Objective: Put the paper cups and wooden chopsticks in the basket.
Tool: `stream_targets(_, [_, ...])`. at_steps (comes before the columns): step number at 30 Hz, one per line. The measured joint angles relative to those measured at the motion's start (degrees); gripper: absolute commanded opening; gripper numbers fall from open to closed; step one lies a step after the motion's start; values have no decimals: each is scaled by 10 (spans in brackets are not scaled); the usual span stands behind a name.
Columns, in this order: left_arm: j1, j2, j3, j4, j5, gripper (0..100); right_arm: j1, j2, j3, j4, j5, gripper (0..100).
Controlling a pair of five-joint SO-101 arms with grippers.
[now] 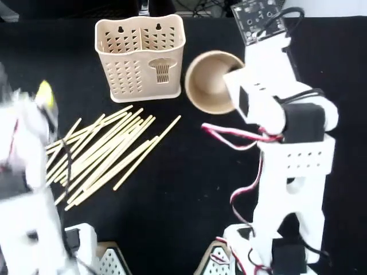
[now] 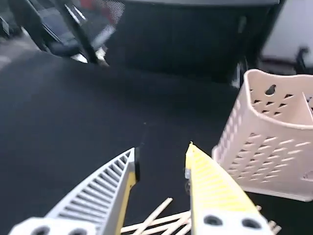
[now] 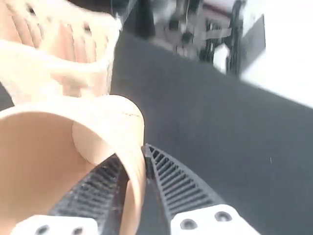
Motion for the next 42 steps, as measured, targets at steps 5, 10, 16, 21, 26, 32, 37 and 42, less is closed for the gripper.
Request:
stream_targets(5, [41,232,-202,3,1,181,-22,-6,-15,-61,-42,12])
stream_targets(10, [56,421,-374,4,29,181,-37,23,-61,-79,-59,12])
stream_targets(16, [91,525,-491,21,43,181,-37,69,-78,-79,-60,12])
stream_targets(21, [132,575,-530,49,43,181,-37,80,-78,-97,-60,12])
stream_targets(26, [132,622,-541,50,43,178,-37,80,-78,-105,-60,12])
stream_targets(32, [133,654,-541,67,45,163,-50,81,-78,-130,-60,12])
stream_targets(37, [133,654,-542,98,46,25,-90,104,-71,-172,-61,12])
stream_targets(42, [134,654,-542,128,46,47,-96,110,-70,-186,-111,12])
